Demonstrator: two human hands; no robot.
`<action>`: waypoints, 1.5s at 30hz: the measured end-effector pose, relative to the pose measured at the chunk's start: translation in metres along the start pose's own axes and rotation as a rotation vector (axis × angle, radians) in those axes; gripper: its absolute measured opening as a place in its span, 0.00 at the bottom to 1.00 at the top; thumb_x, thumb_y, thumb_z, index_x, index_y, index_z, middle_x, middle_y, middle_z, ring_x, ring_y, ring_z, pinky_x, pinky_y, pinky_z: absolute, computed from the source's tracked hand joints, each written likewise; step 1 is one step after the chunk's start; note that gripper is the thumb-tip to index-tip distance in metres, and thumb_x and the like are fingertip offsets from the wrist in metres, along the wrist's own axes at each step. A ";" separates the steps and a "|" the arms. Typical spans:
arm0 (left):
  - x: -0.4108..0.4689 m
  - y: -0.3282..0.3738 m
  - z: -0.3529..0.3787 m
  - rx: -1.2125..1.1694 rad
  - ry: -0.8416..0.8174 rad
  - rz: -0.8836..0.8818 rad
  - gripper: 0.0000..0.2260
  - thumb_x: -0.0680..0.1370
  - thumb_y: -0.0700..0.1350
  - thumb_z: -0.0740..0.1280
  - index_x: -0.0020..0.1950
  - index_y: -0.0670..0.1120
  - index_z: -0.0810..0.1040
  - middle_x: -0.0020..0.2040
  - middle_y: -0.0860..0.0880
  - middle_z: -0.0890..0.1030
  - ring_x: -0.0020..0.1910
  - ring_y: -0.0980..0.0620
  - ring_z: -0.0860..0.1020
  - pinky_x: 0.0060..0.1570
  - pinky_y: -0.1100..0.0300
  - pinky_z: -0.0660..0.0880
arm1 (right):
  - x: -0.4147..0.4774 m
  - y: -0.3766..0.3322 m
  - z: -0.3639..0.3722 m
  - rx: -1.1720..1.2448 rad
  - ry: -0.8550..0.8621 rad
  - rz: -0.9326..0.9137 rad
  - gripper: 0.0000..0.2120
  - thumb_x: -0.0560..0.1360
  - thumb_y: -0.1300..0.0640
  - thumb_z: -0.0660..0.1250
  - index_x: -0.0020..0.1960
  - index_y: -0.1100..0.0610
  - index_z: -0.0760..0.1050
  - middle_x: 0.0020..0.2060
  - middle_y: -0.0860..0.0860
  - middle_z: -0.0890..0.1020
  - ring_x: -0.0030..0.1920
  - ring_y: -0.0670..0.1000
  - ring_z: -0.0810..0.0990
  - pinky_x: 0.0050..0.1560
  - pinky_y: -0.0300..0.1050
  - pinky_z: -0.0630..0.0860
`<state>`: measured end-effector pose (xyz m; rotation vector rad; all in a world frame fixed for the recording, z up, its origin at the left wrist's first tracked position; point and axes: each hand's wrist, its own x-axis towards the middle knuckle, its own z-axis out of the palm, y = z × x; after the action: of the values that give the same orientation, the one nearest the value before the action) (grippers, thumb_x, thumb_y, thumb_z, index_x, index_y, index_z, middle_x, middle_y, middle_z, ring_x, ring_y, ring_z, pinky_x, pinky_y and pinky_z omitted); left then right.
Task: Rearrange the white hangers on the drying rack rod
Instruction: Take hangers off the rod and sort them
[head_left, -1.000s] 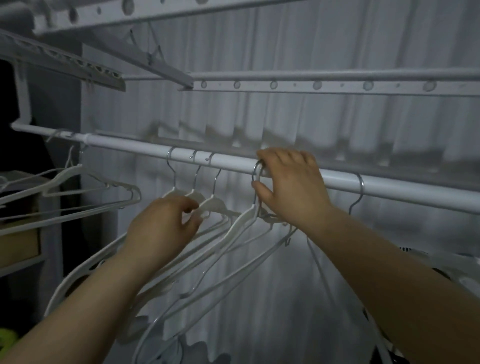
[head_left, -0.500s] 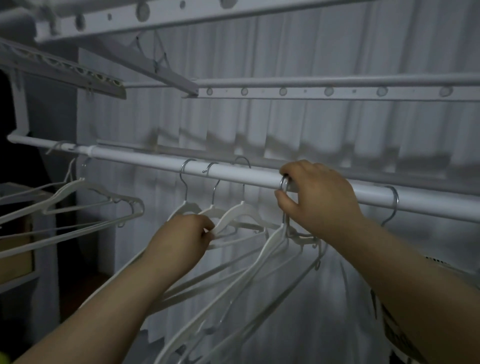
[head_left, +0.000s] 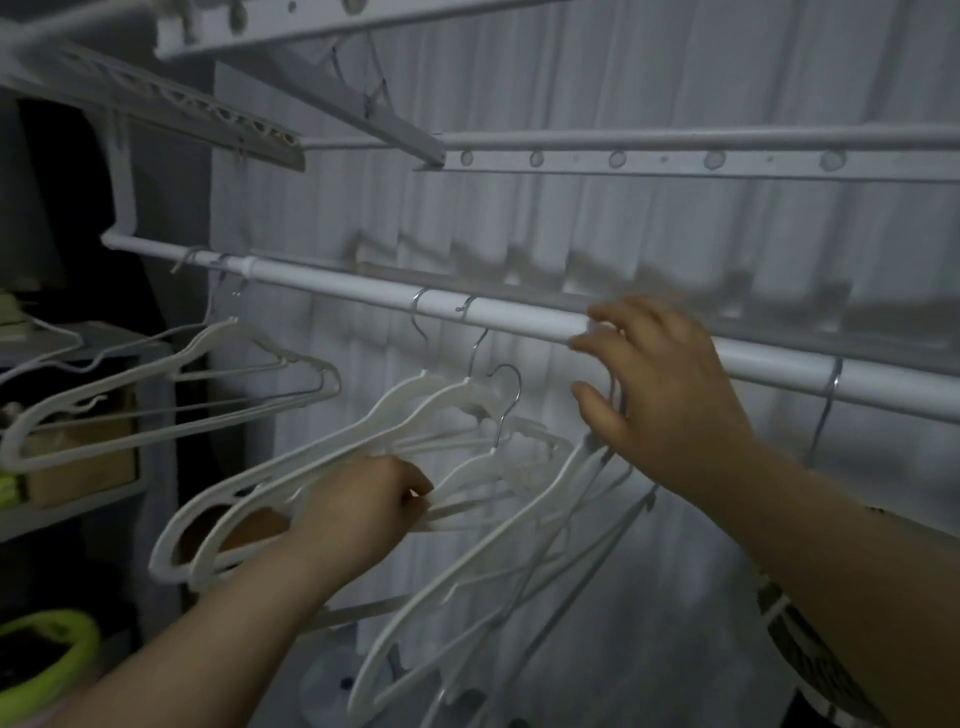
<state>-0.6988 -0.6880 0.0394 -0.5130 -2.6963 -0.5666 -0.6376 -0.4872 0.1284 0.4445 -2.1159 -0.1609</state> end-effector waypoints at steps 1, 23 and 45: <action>-0.012 -0.005 -0.003 0.019 0.013 -0.021 0.11 0.78 0.48 0.60 0.57 0.54 0.78 0.51 0.54 0.82 0.35 0.59 0.75 0.42 0.63 0.71 | 0.000 -0.008 0.000 0.020 -0.002 -0.076 0.11 0.65 0.58 0.67 0.44 0.62 0.81 0.45 0.58 0.83 0.50 0.62 0.80 0.53 0.56 0.74; -0.280 -0.127 -0.111 -0.311 0.103 -0.300 0.15 0.71 0.39 0.70 0.34 0.61 0.81 0.30 0.63 0.81 0.34 0.60 0.80 0.38 0.67 0.74 | -0.016 -0.248 -0.005 1.102 -1.014 -0.051 0.07 0.76 0.56 0.63 0.51 0.50 0.78 0.31 0.40 0.76 0.30 0.38 0.73 0.31 0.29 0.68; -0.331 -0.080 -0.107 -0.565 -0.294 -0.255 0.16 0.70 0.59 0.66 0.55 0.55 0.73 0.43 0.56 0.79 0.34 0.58 0.79 0.29 0.67 0.75 | -0.073 -0.294 -0.045 1.164 -0.816 0.376 0.15 0.79 0.59 0.56 0.35 0.58 0.72 0.27 0.53 0.73 0.18 0.42 0.74 0.22 0.34 0.74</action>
<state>-0.4142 -0.8942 -0.0229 -0.4129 -2.8763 -1.4488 -0.4906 -0.7294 0.0131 0.6870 -2.8731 1.3787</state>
